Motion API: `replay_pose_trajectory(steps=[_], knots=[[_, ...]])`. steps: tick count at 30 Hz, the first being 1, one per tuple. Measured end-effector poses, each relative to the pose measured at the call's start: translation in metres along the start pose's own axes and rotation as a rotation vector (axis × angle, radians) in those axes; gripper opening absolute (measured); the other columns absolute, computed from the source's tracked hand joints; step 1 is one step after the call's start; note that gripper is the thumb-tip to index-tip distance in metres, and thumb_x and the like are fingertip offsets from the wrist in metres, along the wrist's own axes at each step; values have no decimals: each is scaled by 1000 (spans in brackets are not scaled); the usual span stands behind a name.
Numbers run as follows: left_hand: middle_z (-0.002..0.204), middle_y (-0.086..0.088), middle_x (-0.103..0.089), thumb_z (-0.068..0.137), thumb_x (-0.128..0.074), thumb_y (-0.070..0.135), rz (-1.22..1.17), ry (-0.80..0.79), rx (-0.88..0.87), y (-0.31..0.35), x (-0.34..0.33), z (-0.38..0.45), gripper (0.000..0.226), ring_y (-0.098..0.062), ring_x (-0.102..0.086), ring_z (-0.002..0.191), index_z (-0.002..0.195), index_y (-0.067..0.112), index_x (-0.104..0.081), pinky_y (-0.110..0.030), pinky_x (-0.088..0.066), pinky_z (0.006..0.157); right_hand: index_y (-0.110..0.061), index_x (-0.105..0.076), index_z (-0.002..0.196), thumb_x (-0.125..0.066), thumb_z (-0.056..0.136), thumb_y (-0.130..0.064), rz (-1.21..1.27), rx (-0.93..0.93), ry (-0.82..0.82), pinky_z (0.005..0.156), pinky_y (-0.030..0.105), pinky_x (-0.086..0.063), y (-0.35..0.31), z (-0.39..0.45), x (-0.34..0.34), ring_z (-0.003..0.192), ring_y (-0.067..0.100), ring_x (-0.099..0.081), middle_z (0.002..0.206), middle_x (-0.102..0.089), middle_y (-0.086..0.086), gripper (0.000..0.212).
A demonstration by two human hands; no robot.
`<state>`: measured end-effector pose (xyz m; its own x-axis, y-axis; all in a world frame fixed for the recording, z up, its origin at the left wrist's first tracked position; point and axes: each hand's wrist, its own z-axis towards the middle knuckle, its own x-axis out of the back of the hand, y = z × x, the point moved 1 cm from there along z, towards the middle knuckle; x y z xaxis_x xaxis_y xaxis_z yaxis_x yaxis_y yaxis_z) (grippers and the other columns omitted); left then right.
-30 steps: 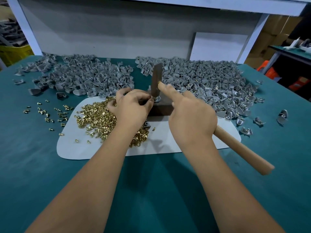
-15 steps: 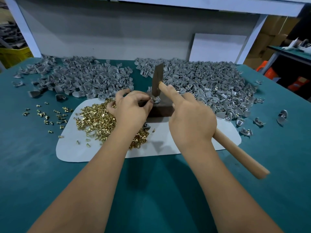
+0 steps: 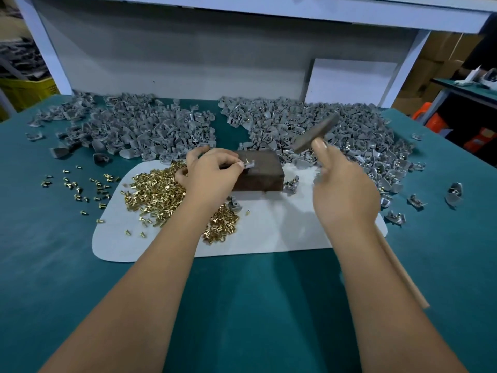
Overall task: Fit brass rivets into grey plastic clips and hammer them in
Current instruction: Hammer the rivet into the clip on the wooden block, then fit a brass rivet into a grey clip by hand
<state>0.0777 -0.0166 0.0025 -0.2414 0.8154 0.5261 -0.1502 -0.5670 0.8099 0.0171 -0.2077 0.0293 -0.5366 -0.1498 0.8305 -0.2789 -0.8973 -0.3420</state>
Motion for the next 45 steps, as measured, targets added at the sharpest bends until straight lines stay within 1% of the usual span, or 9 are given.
replay_pose_trajectory(steps=[5, 8, 12, 17, 20, 25, 29, 34, 45], knots=[[100, 30, -59, 91, -64, 36, -18, -12, -13, -1, 1, -1, 18, -8, -26, 130, 73, 39, -66, -43, -14, 106, -18, -57, 95, -45, 88, -10, -18, -128, -199, 49, 26, -23, 26, 5, -11, 67, 29, -46, 77, -58, 5, 15], [105, 28, -60, 91, -63, 36, 7, 11, -37, -3, -1, -2, 14, -9, -25, 132, 78, 38, -66, -45, -14, 107, -19, -64, 102, -48, 88, -14, -93, -117, -189, 64, 32, -37, 23, 5, -12, 87, 33, -51, 92, -60, 10, 22], [107, 28, -58, 92, -62, 37, 96, 40, -77, -4, -4, -3, 7, -10, -24, 133, 86, 38, -66, -47, -13, 107, -21, -67, 114, -53, 93, -28, -179, -6, -37, 91, 41, -32, 9, 2, -11, 108, 33, -40, 114, -52, 12, 26], [116, 22, -62, 92, -61, 35, 154, 71, -132, -4, -5, -4, 6, -13, -26, 133, 90, 36, -66, -44, -12, 103, -24, -67, 114, -56, 93, -25, 231, 274, -86, 84, 31, -34, -41, 5, -17, 99, 17, -44, 107, -57, 0, 23], [117, 19, -63, 92, -62, 32, 168, 81, -167, -5, -4, -5, 8, -15, -27, 132, 96, 33, -69, -48, -15, 107, -20, -67, 89, -52, 95, -28, 400, 291, -199, 70, 31, -43, -68, 14, -24, 84, 20, -57, 86, -62, 0, 18], [111, 18, -65, 92, -61, 40, 154, 123, -169, -4, -3, -5, 17, -17, -29, 131, 91, 28, -73, -46, -14, 107, -16, -44, 83, -41, 98, -39, 100, 303, -256, 63, 33, -36, -90, 22, -43, 75, 26, -50, 79, -52, 2, 28], [110, 18, -66, 89, -67, 36, 126, 119, -166, -6, 0, -3, 9, -17, -29, 132, 89, 31, -73, -52, -17, 109, -14, -57, 94, -42, 98, -34, -3, 361, -158, 61, 32, -34, -92, 25, -51, 82, 29, -62, 86, -62, 6, 26], [103, 24, -61, 88, -66, 34, 125, 123, -152, -4, 0, -4, 7, -15, -28, 132, 89, 34, -73, -50, -14, 109, -13, -66, 88, -47, 96, -21, -197, 451, -21, 55, 28, -33, -88, 15, -58, 74, 28, -66, 71, -62, 1, 22], [107, 22, -62, 89, -65, 31, 116, 83, -138, -3, 0, -1, 9, -14, -30, 135, 93, 32, -74, -51, -16, 112, -9, -60, 100, -44, 98, -23, -177, 451, 1, 57, 32, -32, -85, 11, -67, 91, 30, -62, 94, -67, 7, 21]])
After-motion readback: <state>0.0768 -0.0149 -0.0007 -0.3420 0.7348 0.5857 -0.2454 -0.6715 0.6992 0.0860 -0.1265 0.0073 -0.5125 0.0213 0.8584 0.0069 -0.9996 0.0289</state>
